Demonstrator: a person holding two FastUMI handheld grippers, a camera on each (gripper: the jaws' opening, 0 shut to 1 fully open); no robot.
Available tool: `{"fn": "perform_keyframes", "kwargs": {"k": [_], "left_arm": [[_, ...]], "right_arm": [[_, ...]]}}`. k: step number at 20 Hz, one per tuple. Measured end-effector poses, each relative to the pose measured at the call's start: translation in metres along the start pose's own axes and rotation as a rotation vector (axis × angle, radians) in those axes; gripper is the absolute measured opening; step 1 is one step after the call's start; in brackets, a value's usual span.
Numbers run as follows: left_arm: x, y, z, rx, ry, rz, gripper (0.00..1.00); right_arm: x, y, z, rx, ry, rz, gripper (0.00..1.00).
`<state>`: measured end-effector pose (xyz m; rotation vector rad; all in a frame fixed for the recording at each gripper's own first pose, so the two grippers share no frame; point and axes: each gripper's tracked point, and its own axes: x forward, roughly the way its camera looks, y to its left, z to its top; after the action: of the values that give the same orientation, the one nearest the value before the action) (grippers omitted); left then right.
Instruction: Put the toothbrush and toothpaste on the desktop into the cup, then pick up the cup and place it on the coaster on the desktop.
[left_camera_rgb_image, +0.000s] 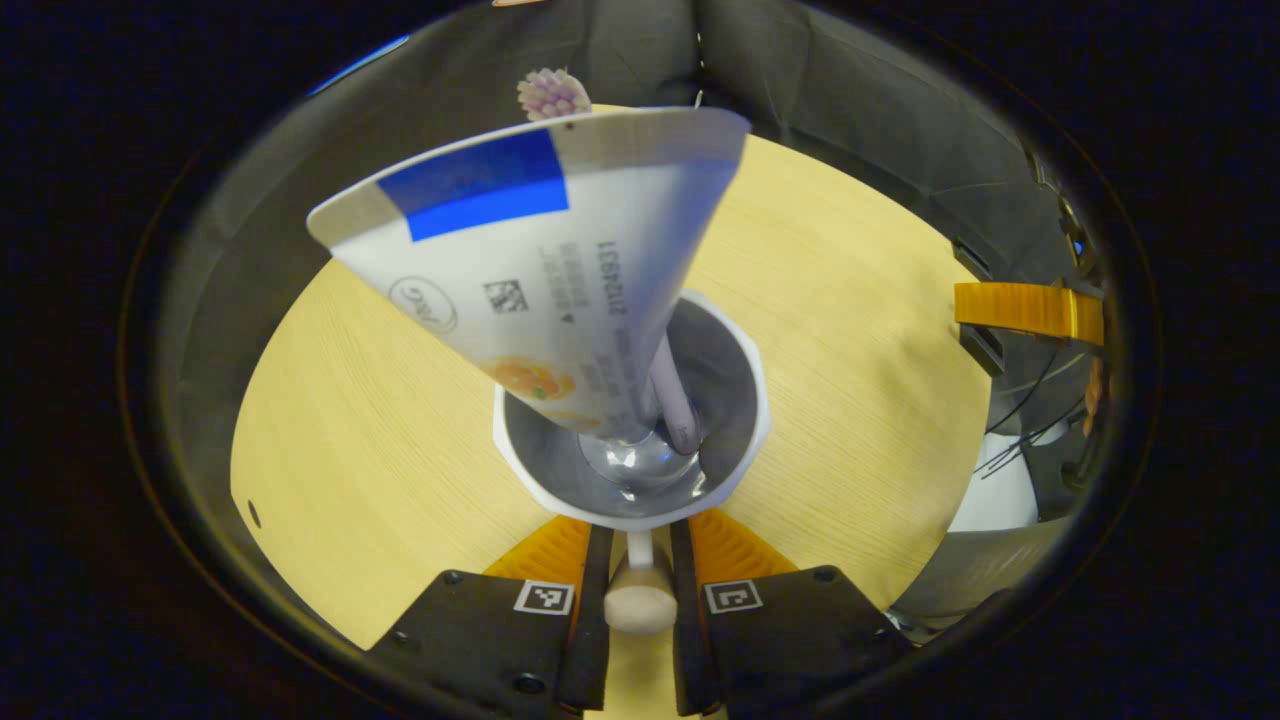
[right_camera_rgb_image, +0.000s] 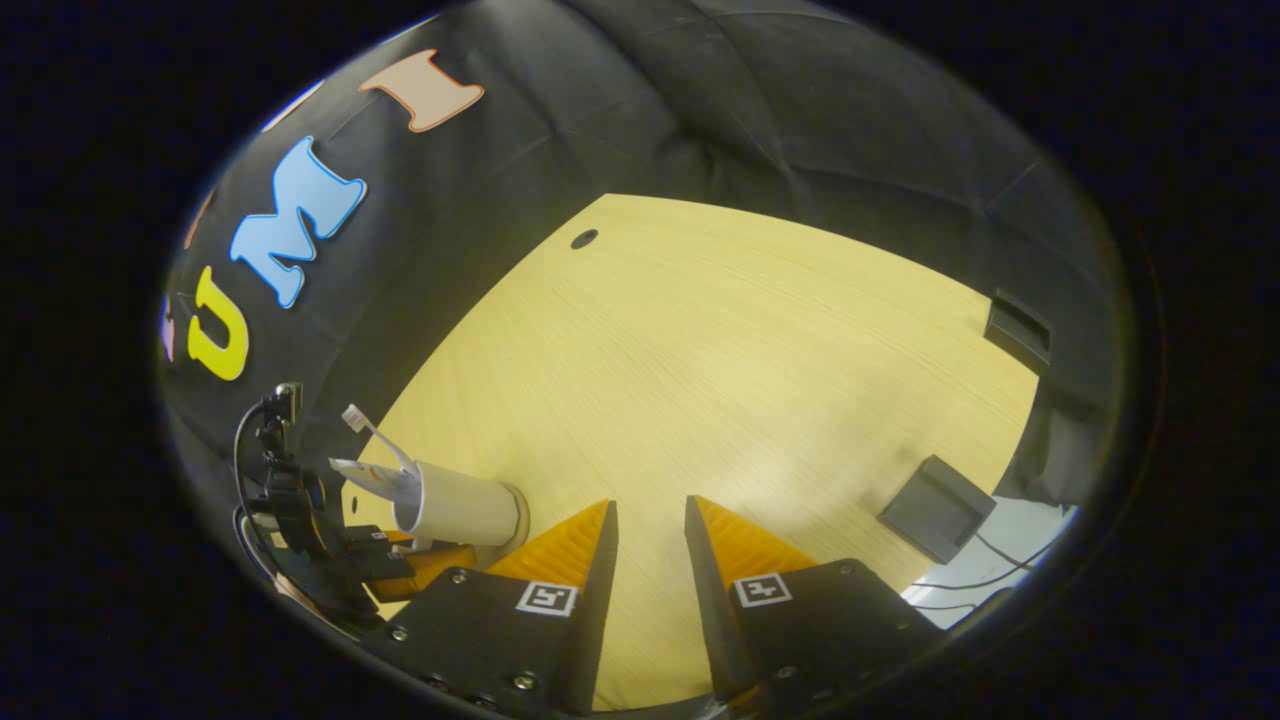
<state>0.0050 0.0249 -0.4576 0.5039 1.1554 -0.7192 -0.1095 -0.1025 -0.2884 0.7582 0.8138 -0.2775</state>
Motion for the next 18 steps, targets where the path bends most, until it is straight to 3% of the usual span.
{"fn": "perform_keyframes", "kwargs": {"k": [6,18], "left_arm": [[-0.003,-0.004,0.0,0.025,0.002,0.026,0.37],[-0.051,-0.001,-0.005,-0.05,-0.131,0.119,0.4]], "right_arm": [[0.004,0.012,0.002,-0.036,0.027,0.022,0.43],[0.005,0.058,0.024,-0.187,0.026,0.1,0.43]]}}
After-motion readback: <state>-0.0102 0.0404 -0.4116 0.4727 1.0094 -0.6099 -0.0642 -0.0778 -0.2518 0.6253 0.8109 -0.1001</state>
